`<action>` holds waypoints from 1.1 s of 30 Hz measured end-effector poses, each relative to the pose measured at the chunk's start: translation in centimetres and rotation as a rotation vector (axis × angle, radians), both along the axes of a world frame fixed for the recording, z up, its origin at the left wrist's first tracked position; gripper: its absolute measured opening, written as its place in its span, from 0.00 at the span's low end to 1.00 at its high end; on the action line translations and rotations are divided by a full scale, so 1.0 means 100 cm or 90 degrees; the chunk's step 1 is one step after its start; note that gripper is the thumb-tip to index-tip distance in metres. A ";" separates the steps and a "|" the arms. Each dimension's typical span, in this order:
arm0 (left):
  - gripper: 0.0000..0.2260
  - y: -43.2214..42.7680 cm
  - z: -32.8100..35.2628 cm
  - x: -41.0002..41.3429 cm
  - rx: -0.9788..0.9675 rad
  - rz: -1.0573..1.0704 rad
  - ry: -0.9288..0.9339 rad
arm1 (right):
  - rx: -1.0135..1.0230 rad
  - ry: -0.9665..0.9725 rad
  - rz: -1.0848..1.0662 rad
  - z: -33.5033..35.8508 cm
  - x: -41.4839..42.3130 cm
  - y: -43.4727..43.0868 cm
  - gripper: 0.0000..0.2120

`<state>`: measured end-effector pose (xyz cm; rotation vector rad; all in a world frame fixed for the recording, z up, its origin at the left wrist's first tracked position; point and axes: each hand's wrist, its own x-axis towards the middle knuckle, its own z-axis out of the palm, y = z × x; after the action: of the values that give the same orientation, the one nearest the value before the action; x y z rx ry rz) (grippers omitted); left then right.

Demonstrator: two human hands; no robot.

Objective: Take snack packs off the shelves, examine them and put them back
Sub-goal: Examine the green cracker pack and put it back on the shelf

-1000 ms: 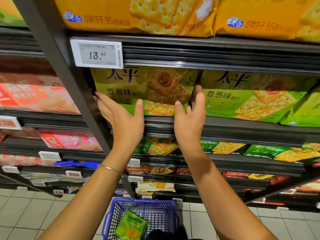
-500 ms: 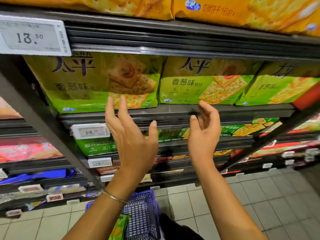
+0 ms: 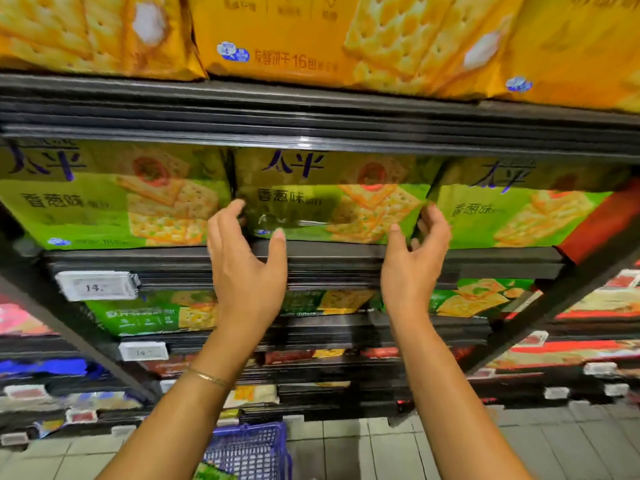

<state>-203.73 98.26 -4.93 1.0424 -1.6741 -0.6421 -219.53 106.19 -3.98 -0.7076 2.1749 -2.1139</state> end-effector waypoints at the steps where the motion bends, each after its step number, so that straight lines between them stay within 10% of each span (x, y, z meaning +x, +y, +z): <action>1: 0.25 0.001 -0.001 -0.006 0.003 0.009 -0.005 | 0.000 0.003 0.015 -0.001 0.000 0.000 0.28; 22: 0.40 0.007 -0.001 -0.041 0.103 -0.111 0.031 | -0.148 0.029 0.072 -0.006 0.018 0.028 0.36; 33: 0.21 0.023 -0.013 -0.025 0.034 -0.059 0.151 | -0.284 -0.069 0.236 -0.021 -0.026 0.082 0.28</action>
<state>-206.26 100.52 -6.26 0.8919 -1.5102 -0.8407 -222.09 114.36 -6.12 -0.9087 1.3894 -2.3694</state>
